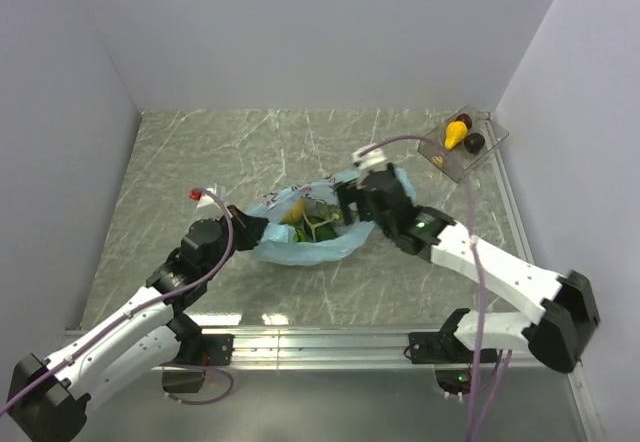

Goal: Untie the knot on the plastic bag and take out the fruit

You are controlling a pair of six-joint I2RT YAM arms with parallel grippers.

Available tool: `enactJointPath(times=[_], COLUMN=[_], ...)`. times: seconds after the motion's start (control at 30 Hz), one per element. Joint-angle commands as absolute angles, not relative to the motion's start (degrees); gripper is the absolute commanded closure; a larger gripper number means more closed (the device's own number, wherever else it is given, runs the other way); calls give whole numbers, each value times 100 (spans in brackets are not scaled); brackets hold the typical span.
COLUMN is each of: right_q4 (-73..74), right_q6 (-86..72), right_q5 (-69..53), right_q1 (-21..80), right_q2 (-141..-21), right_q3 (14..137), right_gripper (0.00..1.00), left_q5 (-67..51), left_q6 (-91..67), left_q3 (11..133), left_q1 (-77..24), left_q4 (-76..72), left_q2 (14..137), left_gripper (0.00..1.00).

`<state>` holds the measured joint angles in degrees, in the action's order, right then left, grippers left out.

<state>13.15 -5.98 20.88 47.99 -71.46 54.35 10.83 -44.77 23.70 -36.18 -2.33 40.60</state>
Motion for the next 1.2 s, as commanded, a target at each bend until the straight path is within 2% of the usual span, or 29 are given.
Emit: enactJointPath(times=[0.0,0.17,0.27,0.3,0.53,0.63,0.8,0.97,1.17], right_q4=[1872,1793,1496,1398,1091,555,185,88,-368], right_q6=[-739,-537,-256,-237,-429,-658,-581,-282,-88], right_q5=[2436,655,20,-583,-2379,-2645,-1856,-898,112], right_q1=[4368,4429,4570,4579,4579,4588,4684,4825,4904], right_q2=[-6347,-5653,-5433,-5406,-6352,-6765,-7364,-7927,-8648], right_q3=[5677,5844,5801,5766,5845,5608,5511,5607,5739], right_gripper=[6,7,6,7,13,14,16,26,28], left_q5=[1187,958,897,879,721,729,817,809,677], left_q6=[-4465,-4456,-4447,-4439,-4412,-4386,-4359,-4491,-4535], left_q3=[2505,2628,2672,2681,2804,2778,2655,2444,2390], left_q1=[-3595,-3586,-3595,-3595,-3595,-3595,-3595,-3586,-3586], left_q4=[-412,-545,-615,-624,-738,-765,-659,-685,-852], left_q2=[3999,4227,4306,4324,4430,4351,4158,4104,4183], left_gripper=[100,99,99,100,99,100,100,99,100])
